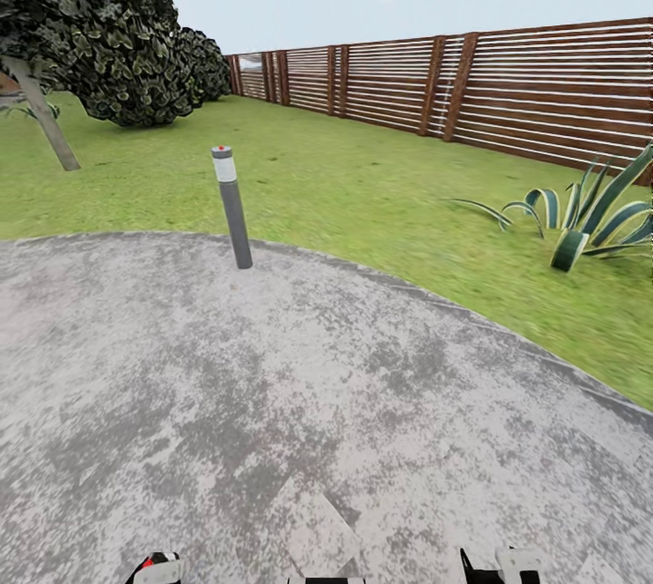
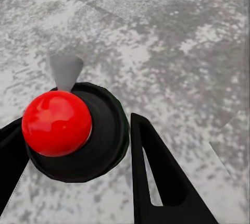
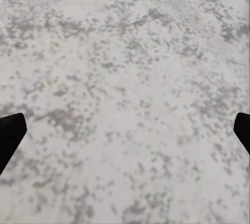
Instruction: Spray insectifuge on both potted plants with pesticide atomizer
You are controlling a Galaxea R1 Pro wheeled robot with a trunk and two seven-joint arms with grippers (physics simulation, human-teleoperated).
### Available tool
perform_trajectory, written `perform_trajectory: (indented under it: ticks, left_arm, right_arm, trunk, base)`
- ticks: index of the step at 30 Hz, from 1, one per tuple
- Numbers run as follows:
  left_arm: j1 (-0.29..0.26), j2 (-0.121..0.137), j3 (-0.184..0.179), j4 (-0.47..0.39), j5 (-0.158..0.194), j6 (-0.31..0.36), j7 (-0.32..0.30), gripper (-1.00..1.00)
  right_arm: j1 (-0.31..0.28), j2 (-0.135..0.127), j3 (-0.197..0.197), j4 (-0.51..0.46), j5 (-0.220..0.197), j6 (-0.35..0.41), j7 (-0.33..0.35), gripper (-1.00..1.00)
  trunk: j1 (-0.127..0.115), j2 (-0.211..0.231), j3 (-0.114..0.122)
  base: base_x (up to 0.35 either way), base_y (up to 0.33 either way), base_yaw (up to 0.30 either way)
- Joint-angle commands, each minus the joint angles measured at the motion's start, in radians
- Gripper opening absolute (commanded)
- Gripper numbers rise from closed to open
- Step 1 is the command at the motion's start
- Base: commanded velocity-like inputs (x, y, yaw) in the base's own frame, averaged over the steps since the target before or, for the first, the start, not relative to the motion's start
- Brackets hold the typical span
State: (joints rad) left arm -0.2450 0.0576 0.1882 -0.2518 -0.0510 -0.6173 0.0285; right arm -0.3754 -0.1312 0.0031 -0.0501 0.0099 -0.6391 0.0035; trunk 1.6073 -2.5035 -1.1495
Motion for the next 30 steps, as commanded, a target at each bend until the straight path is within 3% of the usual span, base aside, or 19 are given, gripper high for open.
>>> perform_trajectory:
  ticks: [1, 4, 6, 16, 30]
  left_arm:
    - [0.000, 0.001, 0.003, 0.001, -0.006, -0.003, 0.004, -1.00]
    - [0.000, 0.002, 0.057, 0.003, 0.008, -0.001, 0.019, -1.00]
    - [0.000, 0.001, 0.068, 0.003, 0.010, -0.002, 0.021, -1.00]
    - [0.000, -0.001, 0.069, 0.002, 0.008, -0.002, 0.022, -1.00]
    - [0.000, -0.005, 0.068, 0.002, 0.007, -0.002, 0.022, -1.00]
  right_arm:
    - [0.000, 0.000, 0.000, 0.001, 0.000, -0.003, 0.001, 1.00]
    - [0.000, 0.002, 0.000, 0.001, -0.002, -0.003, -0.002, 1.00]
    - [0.000, 0.005, -0.001, 0.000, -0.004, -0.002, -0.005, 1.00]
    - [0.000, 0.007, -0.006, -0.009, -0.007, -0.002, -0.009, 1.00]
    - [0.000, 0.009, -0.004, -0.009, -0.005, -0.002, -0.010, 1.00]
  trunk:
    - [-0.001, 0.000, 0.005]
    - [-0.002, 0.001, 0.021]
    - [-0.003, 0.001, 0.030]
    - [-0.007, 0.004, 0.069]
    - [-0.061, 0.102, 0.119]
  base:
    - [0.000, 0.000, 0.000]
    - [0.000, 0.000, 0.000]
    - [0.000, 0.000, 0.000]
    - [0.000, 0.000, 0.000]
    - [0.000, 0.000, 0.214]
